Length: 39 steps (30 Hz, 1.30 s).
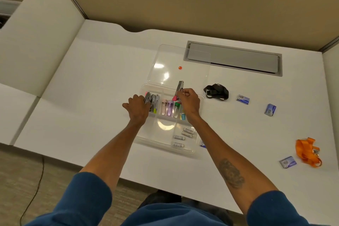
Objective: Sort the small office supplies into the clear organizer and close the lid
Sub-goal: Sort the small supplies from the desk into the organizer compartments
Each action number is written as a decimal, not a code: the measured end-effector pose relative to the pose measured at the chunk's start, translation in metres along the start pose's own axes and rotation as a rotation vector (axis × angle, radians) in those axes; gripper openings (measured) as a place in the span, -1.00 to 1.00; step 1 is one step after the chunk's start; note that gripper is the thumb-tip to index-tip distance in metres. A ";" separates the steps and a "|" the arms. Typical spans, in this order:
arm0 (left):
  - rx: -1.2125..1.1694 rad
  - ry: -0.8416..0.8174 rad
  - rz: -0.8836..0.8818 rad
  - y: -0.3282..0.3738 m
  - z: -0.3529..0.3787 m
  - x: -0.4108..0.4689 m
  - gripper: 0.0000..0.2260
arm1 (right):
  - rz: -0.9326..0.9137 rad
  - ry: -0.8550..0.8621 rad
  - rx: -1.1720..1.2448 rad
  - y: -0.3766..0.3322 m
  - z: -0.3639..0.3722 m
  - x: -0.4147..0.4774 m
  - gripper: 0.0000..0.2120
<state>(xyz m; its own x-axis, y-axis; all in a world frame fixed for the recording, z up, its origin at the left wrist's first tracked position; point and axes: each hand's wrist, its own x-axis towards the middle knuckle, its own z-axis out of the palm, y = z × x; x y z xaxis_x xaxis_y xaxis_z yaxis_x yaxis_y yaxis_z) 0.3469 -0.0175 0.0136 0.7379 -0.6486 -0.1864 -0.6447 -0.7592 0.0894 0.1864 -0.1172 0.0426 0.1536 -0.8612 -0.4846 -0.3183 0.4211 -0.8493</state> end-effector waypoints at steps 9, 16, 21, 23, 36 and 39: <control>-0.031 -0.007 0.078 0.000 0.004 -0.002 -0.72 | -0.069 -0.037 -0.104 -0.004 0.024 -0.003 -0.85; 0.017 -0.023 0.135 -0.007 0.003 0.004 -0.85 | -0.084 -0.141 -0.231 -0.005 0.043 -0.005 -0.82; 0.055 0.004 0.184 -0.011 0.004 0.005 -0.86 | -0.260 -0.200 -0.425 -0.011 0.062 -0.003 -0.80; 0.049 0.022 0.202 -0.016 0.006 0.006 -0.82 | -0.404 -0.268 -0.658 -0.014 0.069 0.002 -0.74; -0.030 -0.008 0.258 -0.029 0.000 0.006 -0.77 | -1.003 -0.649 -1.620 -0.026 0.093 0.018 -0.68; -0.022 -0.017 0.255 -0.030 -0.002 0.004 -0.79 | -1.054 -0.651 -1.572 -0.021 0.092 0.019 -0.69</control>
<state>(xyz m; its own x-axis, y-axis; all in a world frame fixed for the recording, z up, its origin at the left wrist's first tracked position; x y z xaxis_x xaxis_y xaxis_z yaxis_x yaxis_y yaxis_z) 0.3701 0.0028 0.0120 0.5485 -0.8183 -0.1717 -0.8048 -0.5724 0.1571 0.2820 -0.1159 0.0324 0.9321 -0.1919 -0.3073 -0.2265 -0.9706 -0.0812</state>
